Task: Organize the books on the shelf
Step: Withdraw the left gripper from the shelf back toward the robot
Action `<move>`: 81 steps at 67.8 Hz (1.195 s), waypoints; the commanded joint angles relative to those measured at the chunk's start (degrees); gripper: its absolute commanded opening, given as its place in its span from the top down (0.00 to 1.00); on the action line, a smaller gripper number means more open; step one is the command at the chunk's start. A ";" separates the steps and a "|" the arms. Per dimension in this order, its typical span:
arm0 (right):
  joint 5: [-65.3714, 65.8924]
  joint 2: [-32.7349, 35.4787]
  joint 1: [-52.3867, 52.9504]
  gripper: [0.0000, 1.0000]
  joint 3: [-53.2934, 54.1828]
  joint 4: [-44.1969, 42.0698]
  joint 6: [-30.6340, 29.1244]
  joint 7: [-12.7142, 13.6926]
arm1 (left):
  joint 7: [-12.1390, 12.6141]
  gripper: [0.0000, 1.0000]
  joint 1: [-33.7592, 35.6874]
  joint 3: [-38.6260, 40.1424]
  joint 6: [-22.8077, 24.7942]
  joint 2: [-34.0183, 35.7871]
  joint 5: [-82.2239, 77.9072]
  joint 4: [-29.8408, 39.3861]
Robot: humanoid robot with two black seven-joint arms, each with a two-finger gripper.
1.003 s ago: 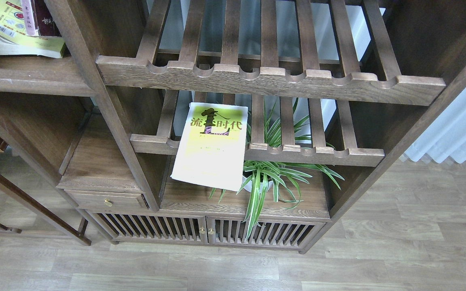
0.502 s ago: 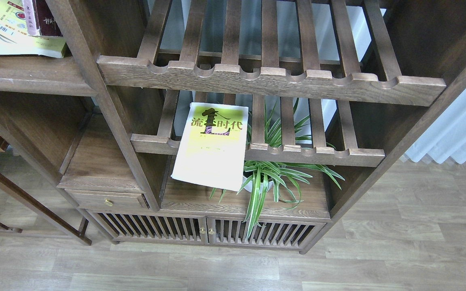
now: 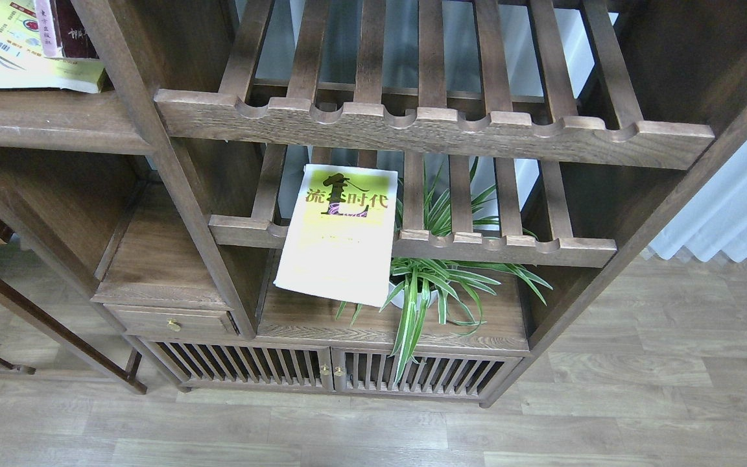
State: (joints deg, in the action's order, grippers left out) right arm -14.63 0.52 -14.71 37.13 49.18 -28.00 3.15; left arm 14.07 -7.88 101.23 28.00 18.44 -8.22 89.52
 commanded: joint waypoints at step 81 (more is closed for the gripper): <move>0.22 -0.52 14.62 0.01 1.81 3.73 0.00 -2.36 | -0.19 0.00 -12.95 -6.04 0.00 -10.70 0.05 -6.73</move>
State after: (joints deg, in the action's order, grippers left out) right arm -14.42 0.00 -0.24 38.88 51.80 -28.00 0.97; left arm 13.93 -20.16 94.22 28.00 7.68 -8.16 83.51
